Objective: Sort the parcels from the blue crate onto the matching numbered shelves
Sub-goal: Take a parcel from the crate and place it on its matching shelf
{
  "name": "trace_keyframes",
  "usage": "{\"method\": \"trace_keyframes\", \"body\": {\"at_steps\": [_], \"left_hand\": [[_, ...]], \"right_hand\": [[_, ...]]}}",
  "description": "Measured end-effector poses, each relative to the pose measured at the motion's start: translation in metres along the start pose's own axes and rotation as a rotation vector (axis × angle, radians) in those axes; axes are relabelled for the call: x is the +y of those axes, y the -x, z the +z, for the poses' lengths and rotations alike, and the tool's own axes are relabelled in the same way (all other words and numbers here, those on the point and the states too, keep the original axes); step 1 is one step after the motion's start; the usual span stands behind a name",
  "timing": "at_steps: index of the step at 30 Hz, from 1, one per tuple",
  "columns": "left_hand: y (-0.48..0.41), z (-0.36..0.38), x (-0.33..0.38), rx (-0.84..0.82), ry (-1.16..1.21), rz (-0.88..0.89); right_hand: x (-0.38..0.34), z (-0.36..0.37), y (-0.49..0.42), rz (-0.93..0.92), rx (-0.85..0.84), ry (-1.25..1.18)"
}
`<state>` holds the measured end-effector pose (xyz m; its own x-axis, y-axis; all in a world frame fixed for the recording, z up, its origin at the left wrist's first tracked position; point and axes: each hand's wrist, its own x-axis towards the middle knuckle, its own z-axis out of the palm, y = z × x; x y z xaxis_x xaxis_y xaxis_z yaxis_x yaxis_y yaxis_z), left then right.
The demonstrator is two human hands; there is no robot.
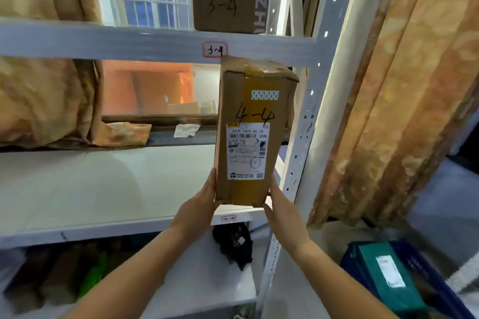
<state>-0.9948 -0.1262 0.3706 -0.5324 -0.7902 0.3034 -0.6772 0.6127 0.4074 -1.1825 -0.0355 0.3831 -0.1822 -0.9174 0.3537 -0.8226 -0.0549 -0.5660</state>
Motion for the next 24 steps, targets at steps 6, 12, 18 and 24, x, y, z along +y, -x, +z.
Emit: {"method": "trace_keyframes", "body": {"at_steps": [6,12,18,24], "left_hand": [[-0.022,0.044,-0.029,0.021,-0.021,-0.003],[-0.033,0.084,-0.053,0.032,0.051,-0.048],[-0.05,0.108,-0.067,0.02,0.05,-0.025],[-0.061,0.123,-0.08,-0.062,0.055,-0.125]], "right_hand": [[0.033,0.035,-0.03,0.019,-0.032,-0.087],[0.073,0.071,-0.054,-0.059,0.005,-0.09],[0.11,0.094,-0.077,-0.101,-0.055,-0.057],[0.127,0.115,-0.082,-0.118,-0.122,-0.103]]}}
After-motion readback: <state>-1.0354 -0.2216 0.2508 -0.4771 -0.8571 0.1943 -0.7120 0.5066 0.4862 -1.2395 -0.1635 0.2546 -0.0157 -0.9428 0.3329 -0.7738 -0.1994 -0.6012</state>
